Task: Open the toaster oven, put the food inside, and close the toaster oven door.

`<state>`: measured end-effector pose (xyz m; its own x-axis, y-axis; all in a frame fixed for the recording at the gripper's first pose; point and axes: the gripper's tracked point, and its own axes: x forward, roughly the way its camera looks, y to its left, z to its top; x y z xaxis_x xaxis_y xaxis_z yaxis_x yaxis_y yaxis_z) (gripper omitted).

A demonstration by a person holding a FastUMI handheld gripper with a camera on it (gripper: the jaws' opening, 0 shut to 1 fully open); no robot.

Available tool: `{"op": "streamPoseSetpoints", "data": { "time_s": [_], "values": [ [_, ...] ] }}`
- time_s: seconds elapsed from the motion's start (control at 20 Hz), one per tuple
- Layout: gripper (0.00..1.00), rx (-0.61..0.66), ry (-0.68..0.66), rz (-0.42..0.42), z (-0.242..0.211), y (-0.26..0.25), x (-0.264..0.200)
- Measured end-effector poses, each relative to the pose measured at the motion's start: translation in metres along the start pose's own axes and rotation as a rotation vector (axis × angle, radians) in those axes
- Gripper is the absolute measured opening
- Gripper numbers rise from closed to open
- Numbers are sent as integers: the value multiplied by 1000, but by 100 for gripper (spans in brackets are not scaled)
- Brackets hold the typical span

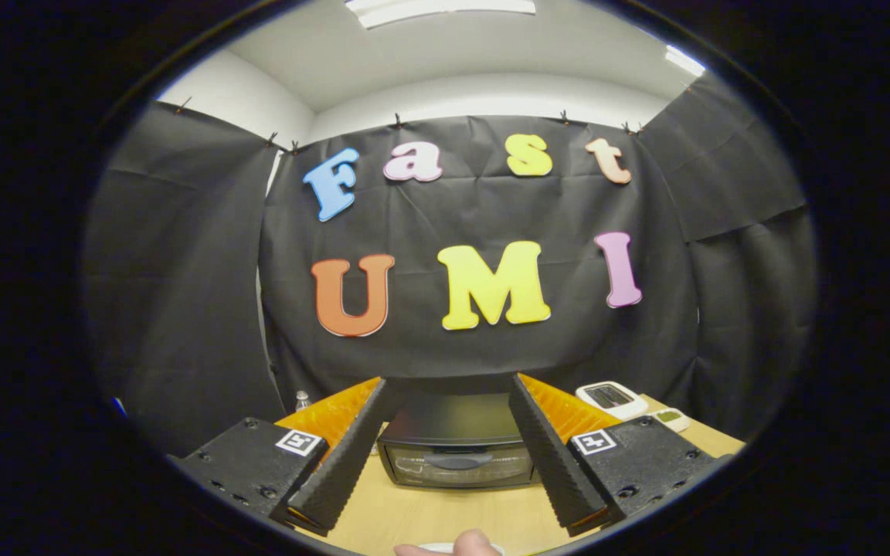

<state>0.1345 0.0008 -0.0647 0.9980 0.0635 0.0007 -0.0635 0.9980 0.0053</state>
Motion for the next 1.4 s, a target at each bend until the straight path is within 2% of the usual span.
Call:
{"op": "streamPoseSetpoints", "data": {
  "time_s": [0.3, 0.5, 0.75, 1.0, 1.4],
  "values": [
    [100, -23, 111, -13, -87, 2, 78],
    [100, -39, 181, -35, -134, -5, 113],
    [100, -65, 202, -68, -162, -19, 137],
    [100, -54, 280, -95, -199, -32, 151],
    [100, -60, 263, -91, -205, -33, 148]
  ]
}}
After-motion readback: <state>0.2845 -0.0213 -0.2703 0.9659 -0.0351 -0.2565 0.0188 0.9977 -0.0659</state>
